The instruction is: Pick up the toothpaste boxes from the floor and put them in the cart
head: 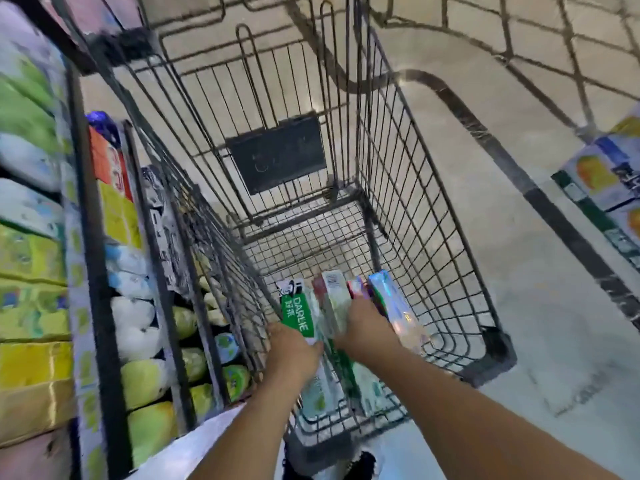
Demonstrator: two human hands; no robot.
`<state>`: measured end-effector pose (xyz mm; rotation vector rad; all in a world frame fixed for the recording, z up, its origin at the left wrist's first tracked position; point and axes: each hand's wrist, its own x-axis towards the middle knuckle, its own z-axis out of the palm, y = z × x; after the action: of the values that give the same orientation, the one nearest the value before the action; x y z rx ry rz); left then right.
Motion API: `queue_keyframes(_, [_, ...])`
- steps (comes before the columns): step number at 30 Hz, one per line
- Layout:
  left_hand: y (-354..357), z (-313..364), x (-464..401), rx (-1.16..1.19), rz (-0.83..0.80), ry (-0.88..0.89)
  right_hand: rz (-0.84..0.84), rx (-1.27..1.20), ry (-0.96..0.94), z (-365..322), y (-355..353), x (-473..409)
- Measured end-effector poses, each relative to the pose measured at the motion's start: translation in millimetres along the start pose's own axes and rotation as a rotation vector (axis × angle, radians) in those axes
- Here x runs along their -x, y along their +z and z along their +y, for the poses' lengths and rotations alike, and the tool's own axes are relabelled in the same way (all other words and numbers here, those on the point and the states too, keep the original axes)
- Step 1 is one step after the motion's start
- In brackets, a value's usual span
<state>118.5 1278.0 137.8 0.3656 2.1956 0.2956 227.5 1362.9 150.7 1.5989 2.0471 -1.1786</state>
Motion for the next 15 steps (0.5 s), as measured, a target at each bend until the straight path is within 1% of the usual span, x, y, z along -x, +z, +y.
queue_keyframes(2, [19.0, -3.0, -17.6, -0.046, -0.008, -0.049, -0.003, 0.039, -0.003, 1.8, 18.1, -15.7])
queue_keyframes(6, [42.8, -12.5, -40.4, -0.012, 0.019, -0.185, 0.035, 0.085, -0.009, 4.5, 44.8, -37.7])
queue_keyframes(9, [56.0, -19.0, -54.7, -0.007, -0.024, -0.25, 0.032, 0.117, -0.017, 6.2, 55.4, -43.6])
queue_keyframes(13, [58.0, -12.9, -59.8, -0.128, -0.114, -0.248, 0.007, 0.133, -0.051, 9.3, 53.6, -46.2])
queue_keyframes(15, [53.5, -7.6, -58.2, -0.19, -0.154, -0.209, -0.01, 0.154, -0.057, 10.9, 49.2, -44.7])
